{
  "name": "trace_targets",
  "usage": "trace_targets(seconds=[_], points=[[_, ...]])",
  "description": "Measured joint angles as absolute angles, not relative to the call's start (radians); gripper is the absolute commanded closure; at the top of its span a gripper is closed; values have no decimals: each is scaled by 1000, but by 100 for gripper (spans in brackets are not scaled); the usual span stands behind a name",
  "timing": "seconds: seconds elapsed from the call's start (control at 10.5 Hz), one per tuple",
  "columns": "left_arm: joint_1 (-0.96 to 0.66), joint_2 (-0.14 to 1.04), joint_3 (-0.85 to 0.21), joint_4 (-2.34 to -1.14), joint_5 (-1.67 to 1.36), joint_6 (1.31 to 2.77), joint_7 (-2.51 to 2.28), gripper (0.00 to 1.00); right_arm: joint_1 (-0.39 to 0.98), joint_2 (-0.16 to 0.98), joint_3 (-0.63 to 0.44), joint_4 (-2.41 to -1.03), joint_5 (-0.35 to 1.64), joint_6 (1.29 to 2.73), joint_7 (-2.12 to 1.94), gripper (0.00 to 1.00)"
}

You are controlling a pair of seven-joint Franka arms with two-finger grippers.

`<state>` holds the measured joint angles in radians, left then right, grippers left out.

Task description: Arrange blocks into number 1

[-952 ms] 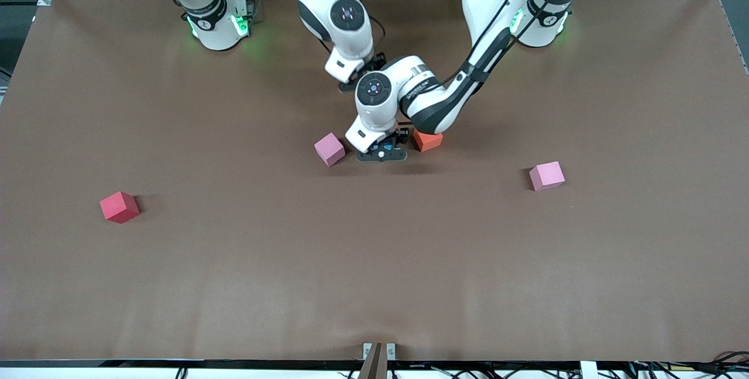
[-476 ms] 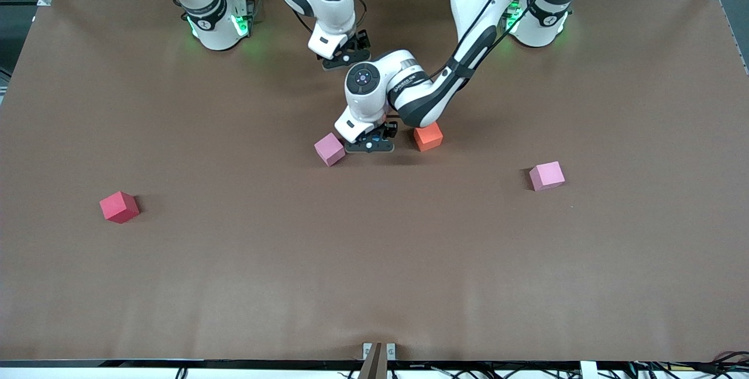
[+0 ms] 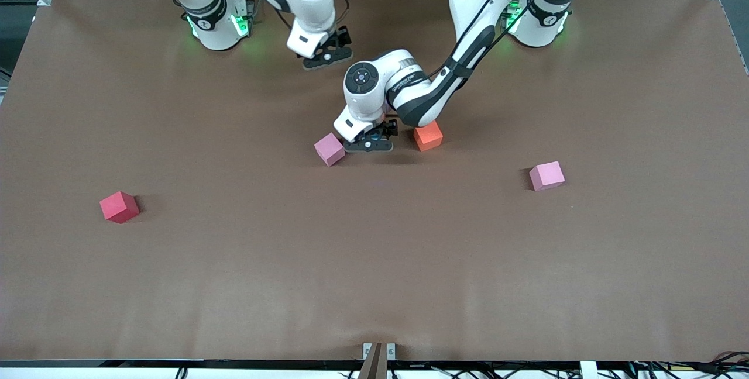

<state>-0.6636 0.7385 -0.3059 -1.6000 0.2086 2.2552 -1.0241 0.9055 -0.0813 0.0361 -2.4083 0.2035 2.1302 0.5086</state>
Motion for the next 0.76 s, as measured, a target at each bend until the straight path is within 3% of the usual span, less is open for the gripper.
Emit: trace_targets(seconds=[0.48,0.76], points=[[-479,629,-294,-1606,209,2142,-1040,0,659,-104,-36,-2379,175,2104,203,0],[-452,566,-323,-1758,208,2146,-1077,0,581,37,-59,-2230,170,2109,108,0]])
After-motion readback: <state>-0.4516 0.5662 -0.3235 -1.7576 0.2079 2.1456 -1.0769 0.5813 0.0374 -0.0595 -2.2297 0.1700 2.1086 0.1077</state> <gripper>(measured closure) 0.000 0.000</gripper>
